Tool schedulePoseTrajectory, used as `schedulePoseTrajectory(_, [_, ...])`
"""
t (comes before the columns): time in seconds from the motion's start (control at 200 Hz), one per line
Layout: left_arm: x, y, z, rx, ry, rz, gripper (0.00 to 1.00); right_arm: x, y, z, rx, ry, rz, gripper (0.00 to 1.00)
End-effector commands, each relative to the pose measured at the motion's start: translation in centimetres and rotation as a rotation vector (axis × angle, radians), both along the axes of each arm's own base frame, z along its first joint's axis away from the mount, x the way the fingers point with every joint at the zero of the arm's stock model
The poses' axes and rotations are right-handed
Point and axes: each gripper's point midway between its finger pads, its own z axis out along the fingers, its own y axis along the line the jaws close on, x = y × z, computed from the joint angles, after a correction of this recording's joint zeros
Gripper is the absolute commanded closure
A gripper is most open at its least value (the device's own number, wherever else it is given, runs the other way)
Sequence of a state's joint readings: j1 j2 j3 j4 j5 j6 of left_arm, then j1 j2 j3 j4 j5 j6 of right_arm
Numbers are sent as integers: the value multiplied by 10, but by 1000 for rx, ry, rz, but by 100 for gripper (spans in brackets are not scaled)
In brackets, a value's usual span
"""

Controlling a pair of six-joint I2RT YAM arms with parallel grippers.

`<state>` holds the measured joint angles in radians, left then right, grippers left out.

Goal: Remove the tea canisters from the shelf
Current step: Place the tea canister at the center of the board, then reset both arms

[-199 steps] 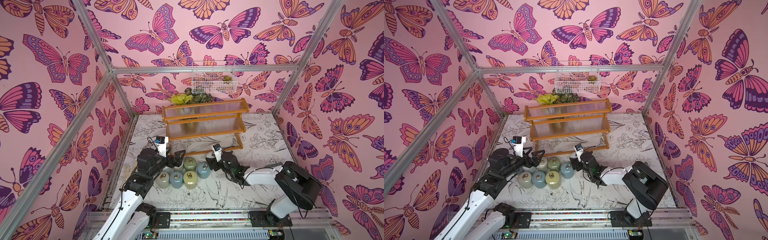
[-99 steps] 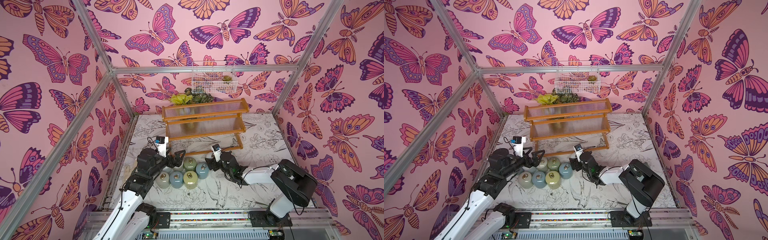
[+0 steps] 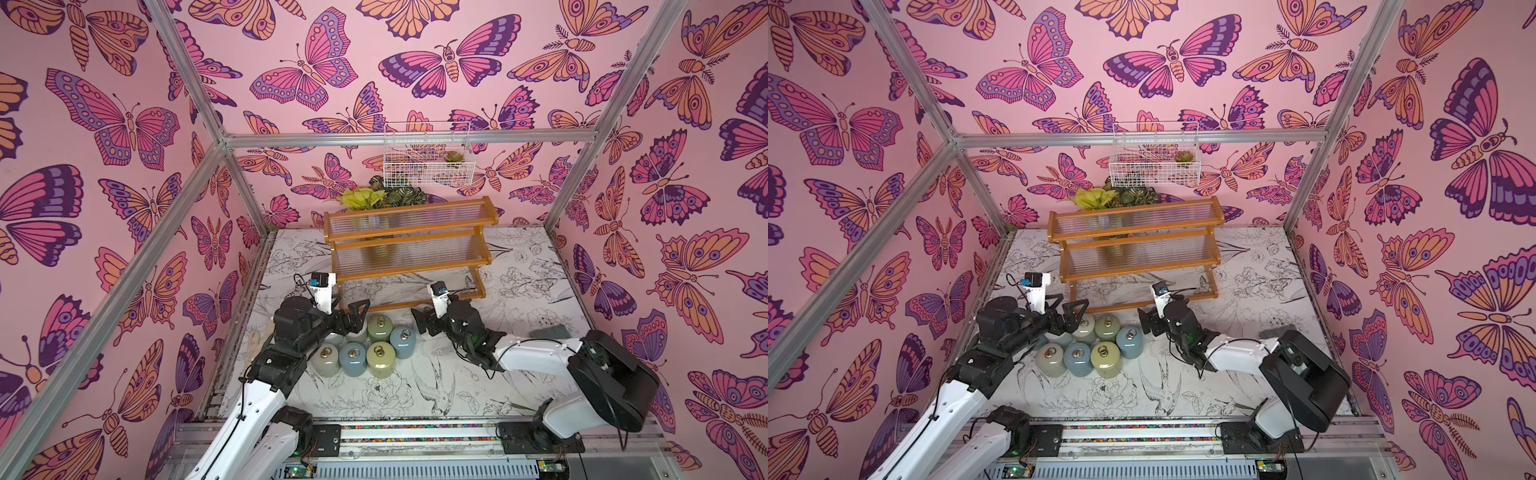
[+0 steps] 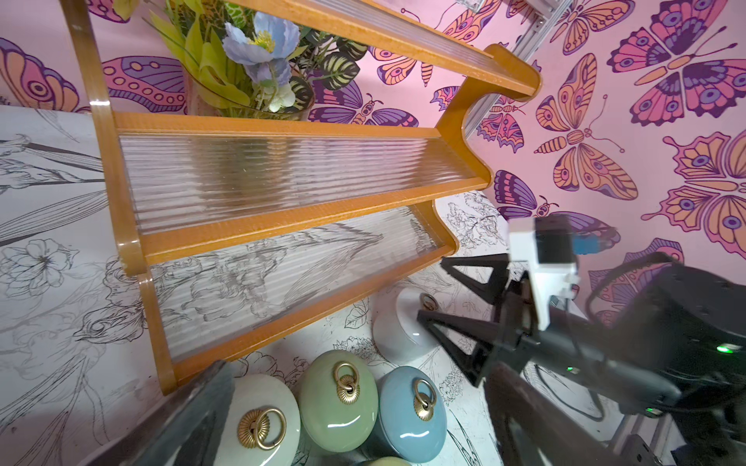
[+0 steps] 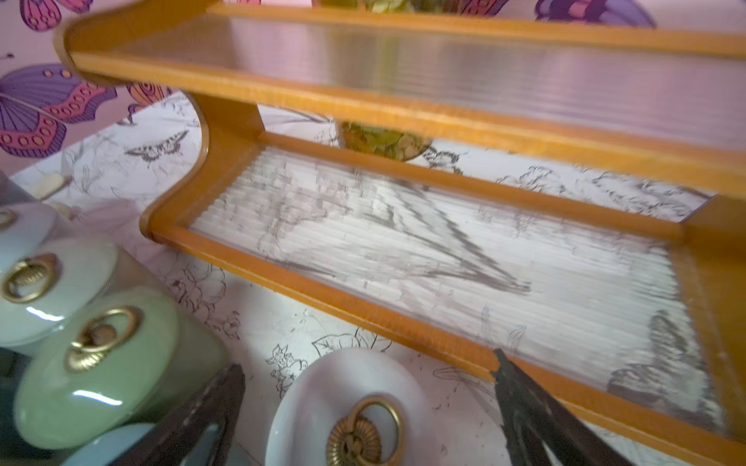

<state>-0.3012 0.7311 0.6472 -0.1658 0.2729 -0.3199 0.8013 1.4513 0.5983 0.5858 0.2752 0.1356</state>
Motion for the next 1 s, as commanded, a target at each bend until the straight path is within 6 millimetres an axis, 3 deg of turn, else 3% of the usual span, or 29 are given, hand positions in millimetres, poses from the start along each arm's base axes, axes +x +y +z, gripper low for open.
schedulePoseTrajectory(0.0, [4,17,8,34,16,97,0,8,-29,19,-80,-53,-127,1])
schedulePoseTrajectory(0.125, [7,50,8,93,46,275,0,17,-82,27,-79,-45,-279,1])
schedulePoseTrajectory(0.426, [4,150,-10,111,178,698,0,17,-230,16,-128,13,-693,1])
schedulePoseTrajectory(0.556, [4,194,-25,45,251,875,0,15,-276,12,-101,30,-802,1])
schedulePoseTrajectory(0.741, [28,215,-50,-106,322,864,0,24,-310,-15,-130,72,-833,1])
schedulePoseTrajectory(0.866, [32,237,-64,-96,331,949,0,32,-308,-23,-58,11,-778,1])
schedulePoseTrajectory(0.996, [30,253,-56,-56,226,1018,0,45,-297,-21,-32,-40,-707,1])
